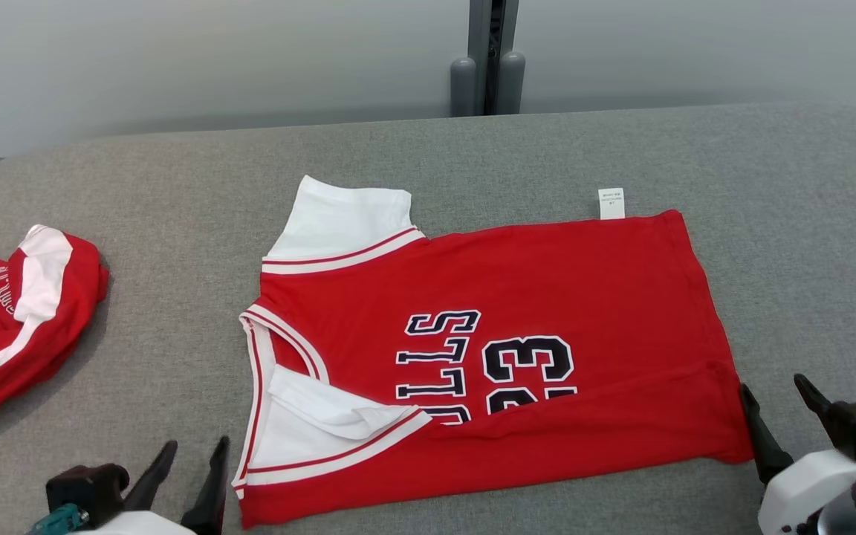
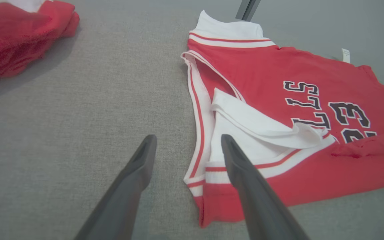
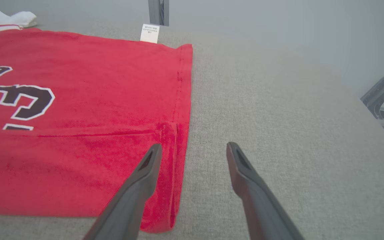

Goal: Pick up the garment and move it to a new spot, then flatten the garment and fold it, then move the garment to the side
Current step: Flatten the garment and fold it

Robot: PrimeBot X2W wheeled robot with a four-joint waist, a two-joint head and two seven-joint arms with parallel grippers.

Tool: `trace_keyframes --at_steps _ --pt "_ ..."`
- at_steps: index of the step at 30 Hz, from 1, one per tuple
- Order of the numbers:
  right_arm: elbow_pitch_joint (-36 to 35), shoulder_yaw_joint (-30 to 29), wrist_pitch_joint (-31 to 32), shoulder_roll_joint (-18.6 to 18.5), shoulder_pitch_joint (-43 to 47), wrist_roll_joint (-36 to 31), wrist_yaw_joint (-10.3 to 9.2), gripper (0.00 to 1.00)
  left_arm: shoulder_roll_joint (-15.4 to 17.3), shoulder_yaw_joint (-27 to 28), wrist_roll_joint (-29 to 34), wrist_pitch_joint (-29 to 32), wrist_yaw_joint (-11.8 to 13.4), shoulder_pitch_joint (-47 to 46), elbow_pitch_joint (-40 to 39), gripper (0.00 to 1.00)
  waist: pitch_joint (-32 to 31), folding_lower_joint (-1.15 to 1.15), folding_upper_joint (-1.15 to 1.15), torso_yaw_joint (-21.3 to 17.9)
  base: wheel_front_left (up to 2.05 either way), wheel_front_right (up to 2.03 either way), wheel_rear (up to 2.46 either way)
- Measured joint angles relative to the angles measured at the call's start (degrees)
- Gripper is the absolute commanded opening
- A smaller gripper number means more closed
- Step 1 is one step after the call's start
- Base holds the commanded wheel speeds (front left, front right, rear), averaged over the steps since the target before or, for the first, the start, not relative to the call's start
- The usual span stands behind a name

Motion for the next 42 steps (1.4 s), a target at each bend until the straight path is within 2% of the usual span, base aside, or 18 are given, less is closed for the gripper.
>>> trace_keyframes --at_steps 5,10,16,23,28,34,35,42 --pt "-0.6 -1.63 -3.56 5.11 -2.54 -4.12 0.0 1.0 -1.14 1.48 0.67 -4.05 -0.01 -3.27 -0.55 1.0 -1.11 0.0 0.0 -0.26 0.0 0.0 0.0" --pt "-0.01 -0.12 -7.38 9.82 -4.97 -6.15 0.0 1.0 -4.08 2.69 1.42 -8.43 0.4 -6.29 -0.65 1.0 -2.8 0.0 0.0 -0.49 0.0 0.0 0.0" --pt "0.49 2.72 -10.29 12.3 -5.42 -8.65 0.0 1.0 -8.99 4.65 1.76 -12.09 0.33 -7.84 1.91 1.0 -4.85 0.0 0.0 -0.92 0.0 0.0 0.0" --pt "-1.99 2.89 -10.73 13.78 -4.95 -8.64 0.0 1.0 -11.96 6.69 10.03 -12.78 1.13 -7.86 6.08 1.0 -6.09 0.0 0.0 -2.46 0.0 0.0 0.0" --pt "-2.45 4.6 -10.73 14.07 -4.19 -6.43 0.0 1.0 -13.07 7.2 13.13 -12.79 -1.24 -8.73 8.64 1.0 -6.07 0.0 0.0 -3.22 0.0 0.0 0.0" --pt "-3.49 4.35 -10.73 14.12 -4.82 -6.5 0.0 1.0 -12.77 6.44 13.63 -11.8 -5.11 -17.64 15.66 1.0 -4.0 0.0 0.0 -4.26 0.0 0.0 0.0" --pt "-3.49 4.35 -10.73 14.12 -4.82 -6.5 0.0 1.0 -12.77 6.44 13.63 -11.8 -5.11 -17.64 15.66 1.0 -4.0 0.0 0.0 -4.26 0.0 0.0 0.0" --pt "-5.3 4.27 -10.73 14.11 -6.92 -7.61 0.0 1.0 -11.99 5.13 13.81 -6.0 -8.57 -32.9 26.15 1.0 1.59 0.0 0.0 -5.58 0.0 0.0 0.0"
